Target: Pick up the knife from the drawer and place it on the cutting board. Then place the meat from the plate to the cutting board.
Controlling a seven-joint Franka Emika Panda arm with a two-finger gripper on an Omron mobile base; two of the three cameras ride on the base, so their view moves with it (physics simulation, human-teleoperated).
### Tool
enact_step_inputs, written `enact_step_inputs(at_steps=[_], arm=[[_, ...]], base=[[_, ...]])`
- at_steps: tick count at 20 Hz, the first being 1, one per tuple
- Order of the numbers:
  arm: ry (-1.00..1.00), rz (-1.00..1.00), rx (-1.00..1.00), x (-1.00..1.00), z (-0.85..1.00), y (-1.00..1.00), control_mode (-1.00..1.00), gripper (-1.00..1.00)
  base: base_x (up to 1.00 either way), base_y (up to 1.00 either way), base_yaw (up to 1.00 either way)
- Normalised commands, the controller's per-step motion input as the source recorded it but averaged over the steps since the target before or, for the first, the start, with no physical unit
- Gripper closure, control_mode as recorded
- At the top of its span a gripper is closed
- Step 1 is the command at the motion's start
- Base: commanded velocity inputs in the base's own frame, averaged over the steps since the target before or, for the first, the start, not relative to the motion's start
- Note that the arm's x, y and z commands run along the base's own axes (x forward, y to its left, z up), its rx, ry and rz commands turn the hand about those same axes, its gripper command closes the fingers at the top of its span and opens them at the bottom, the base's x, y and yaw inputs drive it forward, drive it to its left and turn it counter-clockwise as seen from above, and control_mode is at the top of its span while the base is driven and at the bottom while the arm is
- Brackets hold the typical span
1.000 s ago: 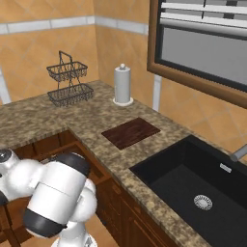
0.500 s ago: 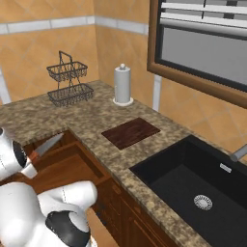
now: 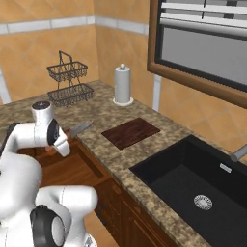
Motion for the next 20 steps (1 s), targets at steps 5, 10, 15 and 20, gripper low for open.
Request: enact_step_inputs(at_steps=[5,10,15,20], arm=[[0.00,-0.14,0.00,0.51,-0.35,-0.44,-1.00,1.00],[0.16,-0.05,0.03,0.99,-0.01,-0.70,-1.00,1.00],[0.14,0.00,0.05,1.00,-0.03,-0.67,-1.00,1.00],[0.03,0.00,0.01,1.00,-0.01,-0.31,-1.00,1.00]], base=[[0.00,0.00,0.00],[0.00,0.00,0.00],[0.00,0.00,0.00],[0.00,0.00,0.00]])
